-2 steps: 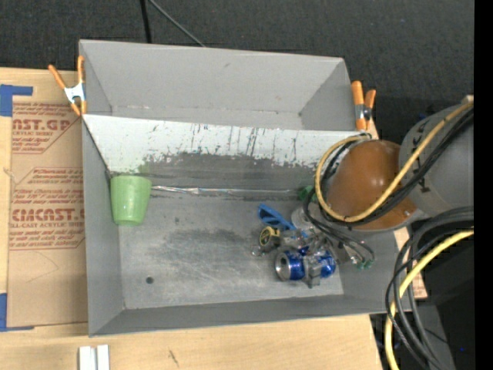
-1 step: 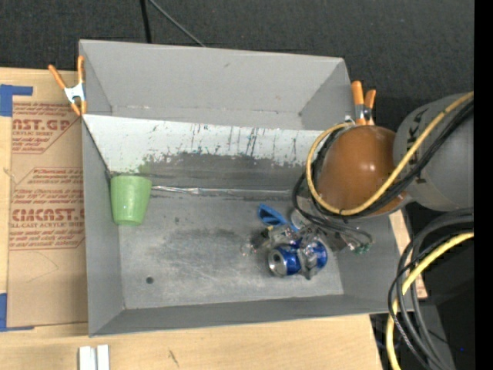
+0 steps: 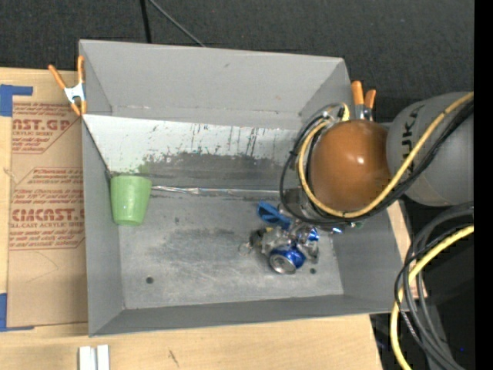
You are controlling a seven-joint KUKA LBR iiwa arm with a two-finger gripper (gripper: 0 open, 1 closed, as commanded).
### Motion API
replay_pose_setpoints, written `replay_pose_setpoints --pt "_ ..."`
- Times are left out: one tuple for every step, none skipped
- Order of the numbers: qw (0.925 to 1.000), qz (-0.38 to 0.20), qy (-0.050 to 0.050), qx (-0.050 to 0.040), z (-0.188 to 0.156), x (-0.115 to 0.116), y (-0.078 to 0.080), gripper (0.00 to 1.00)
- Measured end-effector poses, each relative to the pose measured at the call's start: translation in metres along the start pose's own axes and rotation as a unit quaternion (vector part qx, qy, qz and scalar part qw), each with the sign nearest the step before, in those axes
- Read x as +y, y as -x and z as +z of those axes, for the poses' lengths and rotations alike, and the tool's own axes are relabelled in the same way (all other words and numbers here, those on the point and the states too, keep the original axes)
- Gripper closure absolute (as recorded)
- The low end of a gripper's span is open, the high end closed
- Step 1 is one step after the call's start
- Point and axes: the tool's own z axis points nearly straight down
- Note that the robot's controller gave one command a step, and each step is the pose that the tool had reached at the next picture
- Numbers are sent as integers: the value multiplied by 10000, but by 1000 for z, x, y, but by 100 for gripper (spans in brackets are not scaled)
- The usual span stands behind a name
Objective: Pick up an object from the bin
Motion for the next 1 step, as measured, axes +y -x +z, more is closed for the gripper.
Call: replay_pose_setpoints --pt "9999 -150 12 -31 -163 8 -31 100"
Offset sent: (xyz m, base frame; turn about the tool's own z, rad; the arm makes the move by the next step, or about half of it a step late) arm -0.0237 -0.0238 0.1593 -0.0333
